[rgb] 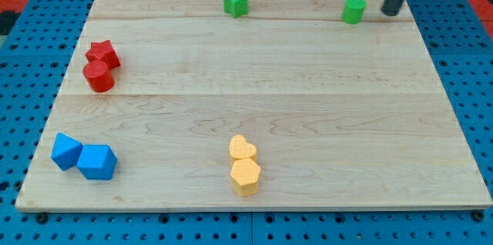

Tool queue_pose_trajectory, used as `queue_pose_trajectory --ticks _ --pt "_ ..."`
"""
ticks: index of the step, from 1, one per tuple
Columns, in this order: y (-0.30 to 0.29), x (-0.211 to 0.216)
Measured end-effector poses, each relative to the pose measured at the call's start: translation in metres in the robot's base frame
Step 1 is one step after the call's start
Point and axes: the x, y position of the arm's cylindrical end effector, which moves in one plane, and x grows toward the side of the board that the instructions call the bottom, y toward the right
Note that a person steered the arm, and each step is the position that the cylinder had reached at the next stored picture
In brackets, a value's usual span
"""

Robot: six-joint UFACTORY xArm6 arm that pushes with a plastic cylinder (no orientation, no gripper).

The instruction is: Move the arm to the center of the board

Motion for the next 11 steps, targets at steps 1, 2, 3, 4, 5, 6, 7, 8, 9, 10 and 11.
queue_pose_trajectory --ticks 1,2,3,4,5,6,7,8,9,10,11 --pt "-0.070 -0.020" --pt "-0.141 -0.037" --pt "-0.189 -0.041" --pt "-0.202 -0.044" --pt "-0.145 -0.035" --pt "-0.119 -0.035" --pt "-0.108 -0.038" --pt "-0.101 -0.044" --pt "-0.098 -0.046" --pt "-0.098 -0.046" --pt "-0.097 -0.046"
